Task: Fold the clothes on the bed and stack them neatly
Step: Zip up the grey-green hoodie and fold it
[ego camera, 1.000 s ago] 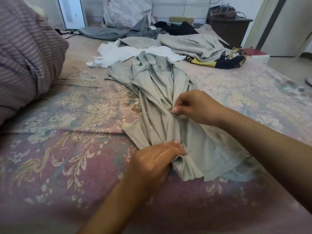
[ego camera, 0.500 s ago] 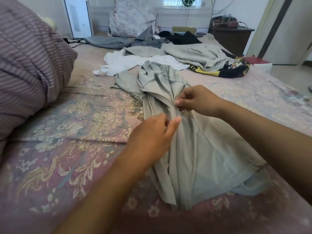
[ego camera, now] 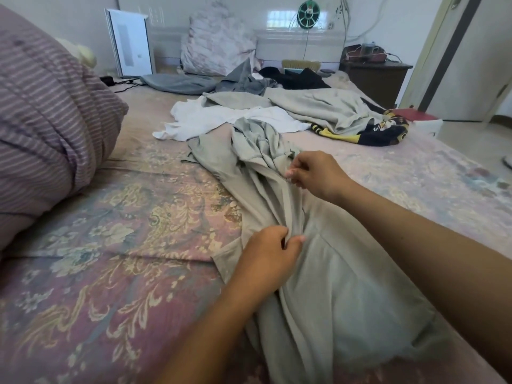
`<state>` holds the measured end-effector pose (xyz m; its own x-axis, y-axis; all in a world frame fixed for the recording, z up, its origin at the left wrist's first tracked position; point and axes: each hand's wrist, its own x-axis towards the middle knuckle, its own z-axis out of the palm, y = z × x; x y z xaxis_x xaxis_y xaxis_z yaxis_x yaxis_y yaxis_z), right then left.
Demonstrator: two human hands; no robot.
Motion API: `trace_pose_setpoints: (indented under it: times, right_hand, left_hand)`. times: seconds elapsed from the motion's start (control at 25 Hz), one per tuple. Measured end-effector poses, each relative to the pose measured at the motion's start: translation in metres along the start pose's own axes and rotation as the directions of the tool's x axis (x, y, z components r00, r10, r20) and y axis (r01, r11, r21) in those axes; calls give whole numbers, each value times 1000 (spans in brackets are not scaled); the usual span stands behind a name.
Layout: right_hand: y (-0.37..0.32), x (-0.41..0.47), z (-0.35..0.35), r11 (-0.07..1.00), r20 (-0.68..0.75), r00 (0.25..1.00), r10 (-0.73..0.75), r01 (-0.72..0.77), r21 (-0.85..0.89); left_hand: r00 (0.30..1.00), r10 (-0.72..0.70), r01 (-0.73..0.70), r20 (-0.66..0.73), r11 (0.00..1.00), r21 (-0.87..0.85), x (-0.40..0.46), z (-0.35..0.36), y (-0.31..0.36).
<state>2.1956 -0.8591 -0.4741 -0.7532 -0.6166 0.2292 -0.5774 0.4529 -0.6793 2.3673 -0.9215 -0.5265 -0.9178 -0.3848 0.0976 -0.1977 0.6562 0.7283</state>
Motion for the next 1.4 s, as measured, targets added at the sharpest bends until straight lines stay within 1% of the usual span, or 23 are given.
trace_pose_setpoints:
  times: [0.08,0.12,0.16,0.2,0.24,0.32,0.36,0.48,0.52,0.64,0.68,0.72,0.8,0.88,0.92,0.96,1.0,1.08,1.12,1.16,1.24,1.36,1.4]
  right_hand:
    - [3,3,1,997,-66,997,45,-40,71]
    - [4,0,2,994,-61,997,53,-46,103]
    - [6,-3,2,988,-36,998,47,-41,146]
    - [7,-6,1,979,-6,999,32,-30,201]
    - [8,-9,-1,967,15,1000,12,-16,253]
    - [7,-11,-6,951,24,999,-22,14,307]
    - [5,-10,-7,951,18,999,-31,24,309]
    - [0,-6,-8,978,-4,999,-39,39,204]
    - [0,-5,-8,985,7,999,-40,38,168]
    - [0,-5,-3,996,82,994,-74,70,56]
    - [0,-4,1,996,97,992,-86,84,18]
    - [-1,-2,4,995,96,991,-93,95,-16]
    - [-4,6,6,990,45,994,-103,107,-87]
    - [-5,13,2,987,-20,994,-105,102,-126]
    - [-4,15,-1,988,-29,994,-109,104,-116]
    - [-3,15,-3,989,-19,993,-115,113,-99]
    - [-2,13,-5,988,0,992,-124,124,-87]
    - [-4,10,-8,988,26,990,-139,141,-66]
    - [-5,10,-9,988,29,989,-145,146,-50]
    - [-7,10,-11,988,30,988,-150,151,-33]
    - [-11,10,-12,989,36,988,-151,151,5]
    - [-12,10,-9,991,52,991,-121,117,68]
    - [-12,10,-10,992,53,993,-107,104,70]
  left_hand:
    - [989,-6,12,148,999,-38,-5,-10,-11]
    - [974,-36,55,223,995,-79,-2,-16,-14]
    - [968,-78,114,240,983,-141,4,-21,-14]
    - [975,-116,158,192,962,-221,14,-24,-11]
    - [983,-154,178,99,931,-317,27,-25,-6]
    - [975,-206,155,-88,904,-399,54,-21,4]
    - [969,-216,143,-120,887,-440,64,-16,9]
    - [970,-242,177,-6,729,-661,73,-2,10]
    - [971,-238,185,14,716,-673,72,0,8]
    - [977,-215,182,12,796,-577,64,-3,1]
    - [976,-217,195,29,805,-560,60,-6,1]
    - [974,-215,217,72,790,-573,56,-10,1]
    - [957,-159,280,244,730,-623,42,-14,1]
    - [893,-66,346,445,733,-585,27,-19,-1]
    - [857,-45,373,514,742,-557,24,-23,-2]
    - [844,-49,391,535,739,-549,23,-29,-2]
    - [865,-85,392,494,729,-561,27,-33,0]
    - [935,-228,350,273,726,-592,43,-34,5]
    - [946,-279,319,163,732,-601,53,-31,8]
    - [948,-298,299,108,729,-616,61,-26,13]
    - [950,-288,286,119,655,-699,71,-14,21]
    - [939,-304,293,162,458,-839,80,-6,22]
    - [939,-305,283,159,422,-861,82,-5,21]
